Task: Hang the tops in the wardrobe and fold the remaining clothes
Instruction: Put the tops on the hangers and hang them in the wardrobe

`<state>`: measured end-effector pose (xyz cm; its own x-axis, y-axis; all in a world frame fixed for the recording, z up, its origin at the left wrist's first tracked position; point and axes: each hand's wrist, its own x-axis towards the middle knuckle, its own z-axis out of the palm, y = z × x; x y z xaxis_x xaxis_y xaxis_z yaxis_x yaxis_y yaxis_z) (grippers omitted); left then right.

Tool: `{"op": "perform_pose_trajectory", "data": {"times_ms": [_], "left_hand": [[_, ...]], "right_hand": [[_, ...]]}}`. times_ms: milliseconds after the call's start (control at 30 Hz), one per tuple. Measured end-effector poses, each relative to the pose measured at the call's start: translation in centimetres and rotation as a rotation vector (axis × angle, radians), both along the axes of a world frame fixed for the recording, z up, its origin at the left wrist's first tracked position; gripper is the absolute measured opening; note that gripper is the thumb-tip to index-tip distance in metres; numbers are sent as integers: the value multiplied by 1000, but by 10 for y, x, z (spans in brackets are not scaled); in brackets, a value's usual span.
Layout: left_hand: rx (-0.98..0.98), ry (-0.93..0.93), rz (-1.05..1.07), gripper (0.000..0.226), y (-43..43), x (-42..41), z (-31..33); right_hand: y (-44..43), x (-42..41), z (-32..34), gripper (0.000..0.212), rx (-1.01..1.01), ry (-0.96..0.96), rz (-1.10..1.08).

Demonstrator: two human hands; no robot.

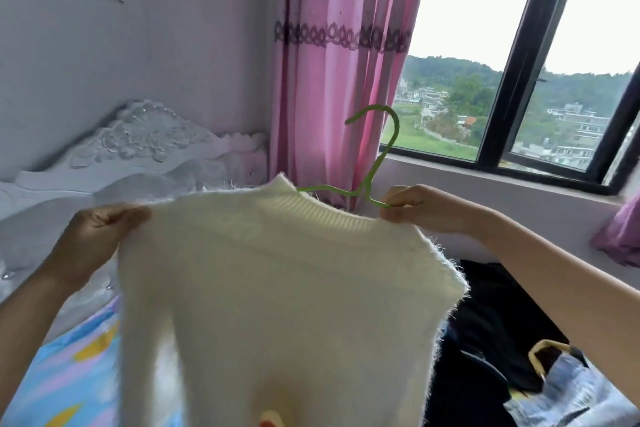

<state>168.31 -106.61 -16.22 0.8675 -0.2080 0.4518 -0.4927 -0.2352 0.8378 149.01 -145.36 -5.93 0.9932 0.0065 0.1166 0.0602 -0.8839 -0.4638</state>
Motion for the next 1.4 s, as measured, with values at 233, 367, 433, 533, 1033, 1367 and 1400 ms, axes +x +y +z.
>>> {"op": "perform_pose_trajectory", "data": {"times_ms": [233,367,433,533,1033,1367,1400], "left_hand": [[-248,9,253,14,74,-86,-1],[-247,58,507,25,136,-172,-16],[-255,102,599,36,169,-219,-16],[-298,160,723,52,213,-285,-22],[-205,206,1401,31,454,-589,-38],[-198,233,1549,35,582,-711,-37],[-217,250,1556,36,590,-717,-39]], "right_hand": [[65,20,-15,30,200,-5,216],[135,34,-27,28,209,38,418],[177,35,-30,30,213,78,520],[239,27,-30,37,210,105,659],[619,-120,-27,43,503,179,1008],[797,-176,-46,43,569,310,802],[813,-179,-46,42,612,375,778]]}}
